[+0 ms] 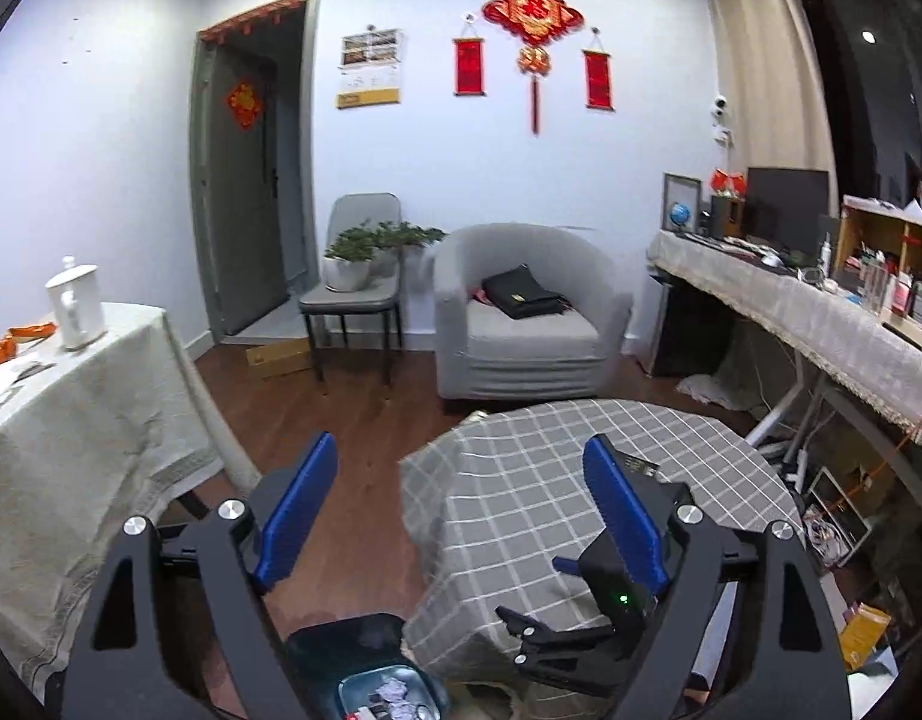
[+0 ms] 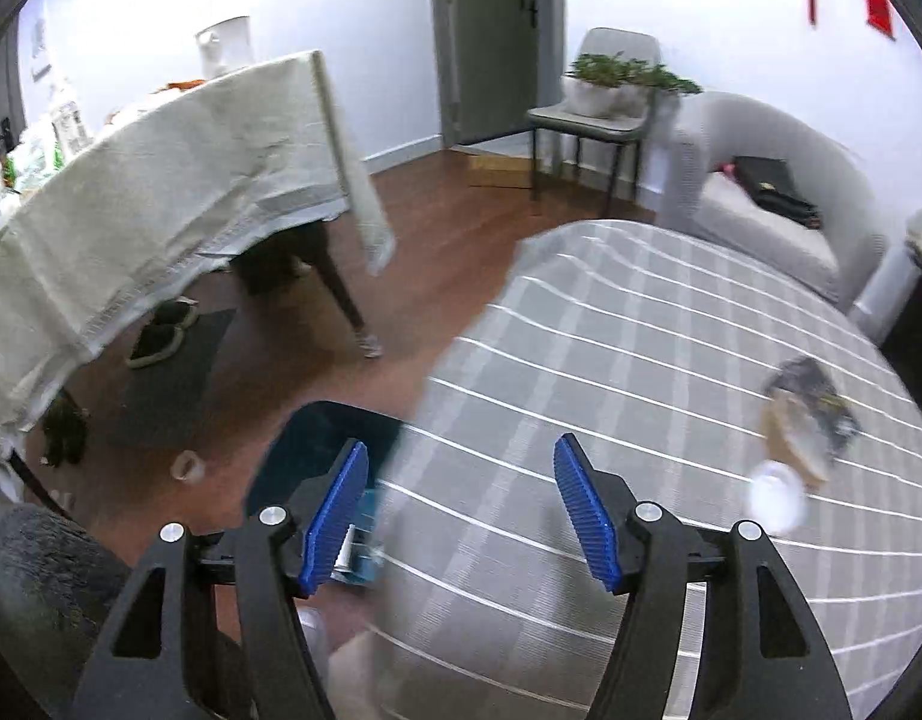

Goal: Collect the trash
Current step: 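Move both open tools back over the table toward the lids, then grasp the clear plastic lid with the left tool while the right tool grasps the white lid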

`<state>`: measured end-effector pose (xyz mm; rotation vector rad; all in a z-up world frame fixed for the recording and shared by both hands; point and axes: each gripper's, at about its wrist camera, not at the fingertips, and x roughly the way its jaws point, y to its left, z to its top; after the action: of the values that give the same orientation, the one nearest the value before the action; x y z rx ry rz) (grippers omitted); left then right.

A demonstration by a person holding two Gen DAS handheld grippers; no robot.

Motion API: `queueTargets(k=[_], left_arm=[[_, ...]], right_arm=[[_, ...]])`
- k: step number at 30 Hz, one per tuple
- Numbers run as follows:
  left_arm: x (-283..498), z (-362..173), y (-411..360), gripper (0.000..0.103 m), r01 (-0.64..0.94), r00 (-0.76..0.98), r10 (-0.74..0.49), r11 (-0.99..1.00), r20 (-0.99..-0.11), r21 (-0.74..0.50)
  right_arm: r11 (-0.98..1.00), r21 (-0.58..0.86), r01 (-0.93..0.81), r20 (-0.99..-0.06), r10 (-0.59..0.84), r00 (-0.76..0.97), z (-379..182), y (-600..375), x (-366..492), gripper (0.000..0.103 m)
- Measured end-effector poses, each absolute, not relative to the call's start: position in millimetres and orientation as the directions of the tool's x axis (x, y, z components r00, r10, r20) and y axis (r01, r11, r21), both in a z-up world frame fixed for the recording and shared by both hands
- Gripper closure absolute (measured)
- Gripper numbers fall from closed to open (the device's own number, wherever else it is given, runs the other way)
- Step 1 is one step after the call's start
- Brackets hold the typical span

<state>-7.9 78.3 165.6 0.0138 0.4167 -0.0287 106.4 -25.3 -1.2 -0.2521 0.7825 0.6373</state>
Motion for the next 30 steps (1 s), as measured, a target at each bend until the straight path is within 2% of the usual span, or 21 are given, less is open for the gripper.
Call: queueTargets(k=[14, 26, 30], left_arm=[[37.4, 117.3, 12.9, 0.017, 0.108, 0.853, -0.095, 0.994, -0.514, -0.004], [74.8, 73.0, 6.6, 0.017, 0.084, 0.801, -0.086, 0.996, -0.593, -0.03], [83.4, 62.8, 7.4, 0.017, 0.077, 0.805, -0.088, 0.996, -0.586, -0.044]], right_arm=[[0.86, -0.007, -0.51, -0.744, 0.336, 0.577, -10.7, -105.1, 118.4, 0.037], [0.888, -0.015, -0.459, -0.788, 0.272, 0.552, -33.9, -130.4, 131.3, 0.037], [0.892, -0.019, -0.451, -0.796, 0.26, 0.547, -39.8, -134.1, 135.7, 0.037]])
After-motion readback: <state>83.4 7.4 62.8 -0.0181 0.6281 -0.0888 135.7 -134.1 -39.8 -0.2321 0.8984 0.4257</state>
